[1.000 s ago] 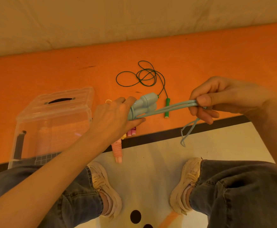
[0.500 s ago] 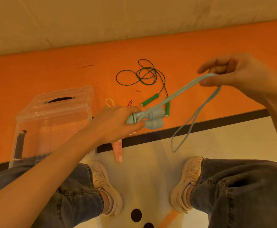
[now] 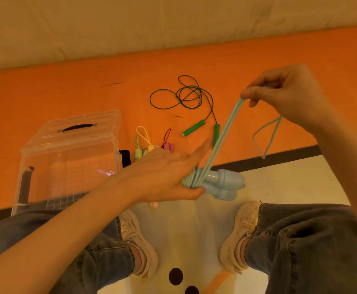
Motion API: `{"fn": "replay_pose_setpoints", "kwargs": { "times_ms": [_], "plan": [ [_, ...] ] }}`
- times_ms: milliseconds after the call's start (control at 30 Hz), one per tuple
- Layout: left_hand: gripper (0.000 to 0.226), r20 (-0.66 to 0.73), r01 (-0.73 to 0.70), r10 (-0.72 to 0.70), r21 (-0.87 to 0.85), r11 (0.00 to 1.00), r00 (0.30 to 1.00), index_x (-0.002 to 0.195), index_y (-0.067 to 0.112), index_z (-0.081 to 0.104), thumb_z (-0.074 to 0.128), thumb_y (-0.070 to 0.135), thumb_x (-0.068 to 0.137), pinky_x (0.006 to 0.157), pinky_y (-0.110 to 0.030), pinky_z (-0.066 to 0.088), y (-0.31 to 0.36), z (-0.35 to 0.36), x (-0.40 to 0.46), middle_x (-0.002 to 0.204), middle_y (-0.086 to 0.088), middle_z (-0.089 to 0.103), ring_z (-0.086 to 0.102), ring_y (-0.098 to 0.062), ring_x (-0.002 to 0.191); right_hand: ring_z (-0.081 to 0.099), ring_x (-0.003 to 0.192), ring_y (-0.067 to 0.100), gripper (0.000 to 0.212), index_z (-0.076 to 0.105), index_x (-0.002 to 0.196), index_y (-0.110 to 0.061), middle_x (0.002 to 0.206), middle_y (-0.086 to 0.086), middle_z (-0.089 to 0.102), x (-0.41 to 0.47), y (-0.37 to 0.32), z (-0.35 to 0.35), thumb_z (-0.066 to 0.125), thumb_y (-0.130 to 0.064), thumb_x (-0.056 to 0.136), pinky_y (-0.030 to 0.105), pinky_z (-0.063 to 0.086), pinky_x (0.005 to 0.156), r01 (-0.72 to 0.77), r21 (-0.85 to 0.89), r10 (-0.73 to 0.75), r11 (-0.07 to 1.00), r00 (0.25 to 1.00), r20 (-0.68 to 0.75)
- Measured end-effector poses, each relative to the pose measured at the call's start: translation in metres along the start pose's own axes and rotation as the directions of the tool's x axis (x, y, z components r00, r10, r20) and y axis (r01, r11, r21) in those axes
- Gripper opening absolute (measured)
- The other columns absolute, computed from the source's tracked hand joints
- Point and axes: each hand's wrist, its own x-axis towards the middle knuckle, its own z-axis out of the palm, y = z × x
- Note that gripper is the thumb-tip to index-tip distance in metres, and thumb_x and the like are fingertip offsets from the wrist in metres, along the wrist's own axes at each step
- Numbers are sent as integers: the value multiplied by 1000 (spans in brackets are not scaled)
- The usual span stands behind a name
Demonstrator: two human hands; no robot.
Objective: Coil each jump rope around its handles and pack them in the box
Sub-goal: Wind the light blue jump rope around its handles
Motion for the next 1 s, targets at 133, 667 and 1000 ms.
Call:
{"fn": "replay_pose_setpoints", "kwargs": {
  "times_ms": [133, 667, 1000],
  "plan": [
    [96, -102, -85, 77, -75, 994, 992, 149, 25, -23, 39, 63, 87, 49, -26, 39, 10, -1, -5, 78, 10, 54, 47, -8, 55, 36, 38, 6, 15, 72, 82, -7, 51, -10, 63, 1, -2, 6, 71, -22, 85, 11, 25, 40, -33, -2, 34, 999, 999, 28],
    [27, -492, -208, -231, -684, 699, 840, 109, 23, 46, 52, 37, 87, 52, -30, 44, 10, -14, -3, 79, 1, 53, 53, -14, 61, 51, 46, -6, 7, 69, 89, -4, 64, 4, 65, 1, -2, 10, 69, -9, 85, 10, 40, 52, -177, 119, 171, 977, 983, 60],
    [35, -421, -106, -546, -851, 515, 724, 109, 11, 53, 74, 19, 82, 64, -11, 40, 8, -20, 4, 89, 7, 52, 50, 2, 72, 44, 46, -3, 14, 73, 76, -18, 60, 1, 63, -3, -5, 2, 74, -31, 76, 10, 35, 48, -258, 5, 250, 966, 941, 229]
  ]
}}
